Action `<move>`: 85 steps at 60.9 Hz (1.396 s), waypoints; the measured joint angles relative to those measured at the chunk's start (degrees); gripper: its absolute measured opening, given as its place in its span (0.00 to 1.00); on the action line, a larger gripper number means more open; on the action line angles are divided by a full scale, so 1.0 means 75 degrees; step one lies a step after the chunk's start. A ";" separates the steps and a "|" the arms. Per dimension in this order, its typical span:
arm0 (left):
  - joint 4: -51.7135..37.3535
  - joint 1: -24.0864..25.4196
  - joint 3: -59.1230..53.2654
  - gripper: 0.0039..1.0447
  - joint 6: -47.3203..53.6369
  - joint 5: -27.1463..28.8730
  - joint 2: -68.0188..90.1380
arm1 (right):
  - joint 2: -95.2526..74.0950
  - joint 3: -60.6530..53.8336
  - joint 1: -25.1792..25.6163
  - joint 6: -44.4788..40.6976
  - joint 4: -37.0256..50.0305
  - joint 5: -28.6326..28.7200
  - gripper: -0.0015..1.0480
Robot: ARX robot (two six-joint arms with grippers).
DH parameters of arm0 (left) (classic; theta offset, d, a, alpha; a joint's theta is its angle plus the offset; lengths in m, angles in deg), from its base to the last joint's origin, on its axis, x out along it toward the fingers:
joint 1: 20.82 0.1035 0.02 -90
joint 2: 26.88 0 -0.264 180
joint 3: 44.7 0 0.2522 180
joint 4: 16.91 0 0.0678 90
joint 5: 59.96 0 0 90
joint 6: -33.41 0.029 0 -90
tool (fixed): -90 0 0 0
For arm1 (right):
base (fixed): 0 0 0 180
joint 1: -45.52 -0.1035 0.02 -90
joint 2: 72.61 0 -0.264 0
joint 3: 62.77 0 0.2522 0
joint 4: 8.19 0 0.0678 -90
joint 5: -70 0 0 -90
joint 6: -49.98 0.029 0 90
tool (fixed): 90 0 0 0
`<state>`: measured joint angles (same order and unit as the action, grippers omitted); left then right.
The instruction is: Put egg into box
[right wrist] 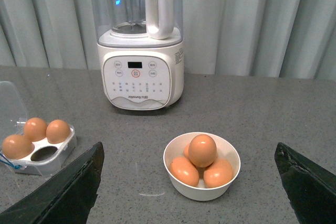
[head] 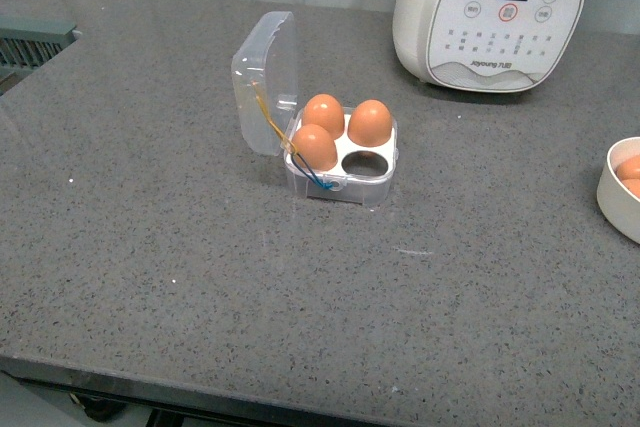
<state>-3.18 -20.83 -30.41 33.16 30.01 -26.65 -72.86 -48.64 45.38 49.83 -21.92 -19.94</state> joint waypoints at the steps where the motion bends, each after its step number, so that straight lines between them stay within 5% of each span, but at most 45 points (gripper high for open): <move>1: 0.0000 0.0000 0.0000 0.94 -0.0003 0.0000 0.0000 | 0.0000 0.0000 0.0000 0.0000 0.0000 0.0000 0.91; 85: 0.0000 0.0000 0.0000 0.94 0.0000 0.0000 0.0000 | 0.0000 0.0000 0.0000 0.0000 0.0000 0.0000 0.91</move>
<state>-3.18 -20.83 -30.41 33.16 30.01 -26.65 -72.86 -48.64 45.38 49.83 -21.92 -19.94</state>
